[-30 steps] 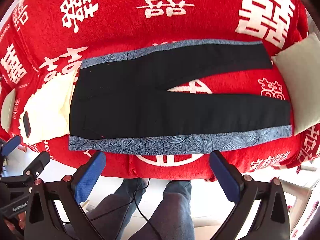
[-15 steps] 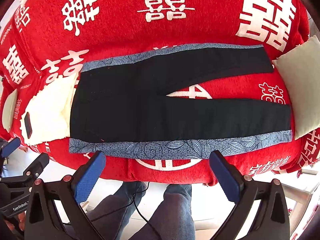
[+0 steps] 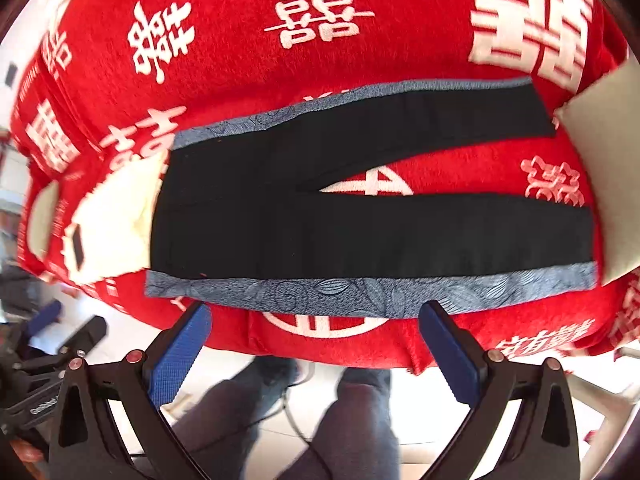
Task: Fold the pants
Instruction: 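Move both grippers toward the waistband of the black trousers, then close both grippers on the grey-panelled waistband edge of the trousers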
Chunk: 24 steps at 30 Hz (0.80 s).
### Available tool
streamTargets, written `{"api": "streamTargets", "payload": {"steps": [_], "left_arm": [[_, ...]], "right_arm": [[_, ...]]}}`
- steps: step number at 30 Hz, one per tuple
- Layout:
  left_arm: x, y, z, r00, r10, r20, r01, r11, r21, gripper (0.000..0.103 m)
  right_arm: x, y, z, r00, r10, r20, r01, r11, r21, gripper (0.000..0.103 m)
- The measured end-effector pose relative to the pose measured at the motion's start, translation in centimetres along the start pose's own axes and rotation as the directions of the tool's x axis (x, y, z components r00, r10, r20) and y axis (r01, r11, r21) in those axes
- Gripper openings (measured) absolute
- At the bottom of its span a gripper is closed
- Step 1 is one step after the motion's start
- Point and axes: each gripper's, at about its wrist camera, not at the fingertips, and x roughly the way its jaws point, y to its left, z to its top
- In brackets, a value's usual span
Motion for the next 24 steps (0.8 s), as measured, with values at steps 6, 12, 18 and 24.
{"api": "streamTargets", "payload": {"steps": [6, 12, 18, 24], "left_arm": [[1.6, 0.1, -0.3, 0.999, -0.023, -0.048, 0.019, 0.996, -0.083, 0.103], [5.8, 1.2, 0.3, 0.998, -0.058, -0.040, 0.055, 0.996, -0.067, 0.103], [12.1, 2.3, -0.1, 0.994, -0.082, -0.077, 0.075, 0.993, -0.087, 0.103], [17.0, 3.8, -1.9, 0.989, -0.124, -0.085, 0.110, 0.982, -0.155, 0.103]], "right_arm": [[1.2, -3.0, -0.9, 0.999, 0.039, -0.030, -0.038, 0.998, 0.043, 0.103], [4.2, -3.3, -2.6, 0.998, 0.055, -0.044, -0.052, 0.996, 0.070, 0.103], [9.7, -2.5, -4.4, 0.992, 0.104, -0.068, -0.097, 0.989, 0.111, 0.103], [14.5, -1.2, -5.6, 0.989, 0.137, -0.061, -0.129, 0.984, 0.123, 0.103]]}}
